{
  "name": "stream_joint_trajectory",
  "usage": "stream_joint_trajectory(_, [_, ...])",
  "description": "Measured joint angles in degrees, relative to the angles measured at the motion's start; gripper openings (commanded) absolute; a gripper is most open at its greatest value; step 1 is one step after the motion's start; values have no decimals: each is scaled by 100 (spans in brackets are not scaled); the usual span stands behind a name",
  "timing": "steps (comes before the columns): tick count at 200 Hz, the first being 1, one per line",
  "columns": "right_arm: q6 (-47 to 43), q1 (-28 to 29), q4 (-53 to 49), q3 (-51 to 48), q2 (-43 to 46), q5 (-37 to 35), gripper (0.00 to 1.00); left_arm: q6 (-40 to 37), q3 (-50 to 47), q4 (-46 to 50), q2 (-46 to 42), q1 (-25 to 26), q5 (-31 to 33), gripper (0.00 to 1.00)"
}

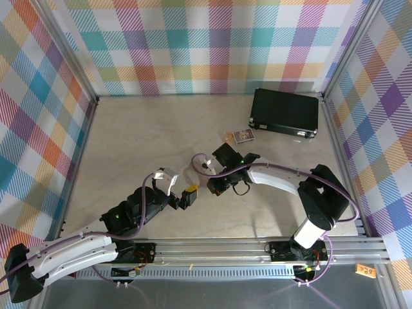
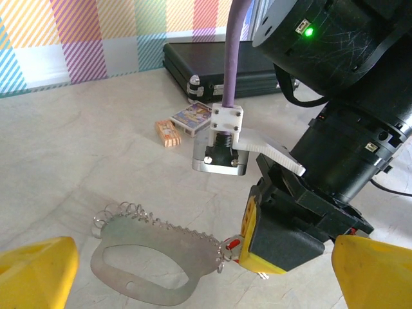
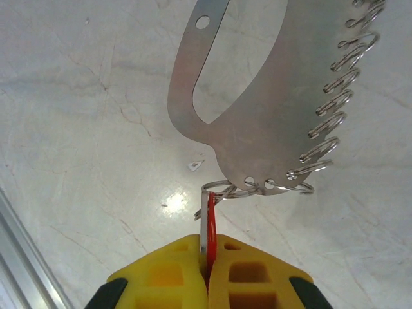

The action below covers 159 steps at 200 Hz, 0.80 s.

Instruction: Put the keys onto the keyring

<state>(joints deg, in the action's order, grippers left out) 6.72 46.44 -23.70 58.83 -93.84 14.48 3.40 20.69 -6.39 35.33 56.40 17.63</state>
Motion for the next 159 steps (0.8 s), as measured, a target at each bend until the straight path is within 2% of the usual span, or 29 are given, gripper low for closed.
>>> stream_joint_trajectory(100, [573,0,310,-866,184,317,3,0,0,-55,98,0,0,100])
stream_joint_trajectory(159, [966,0,671,-1596,402,492,10,0,2,-302,354,0,0,100])
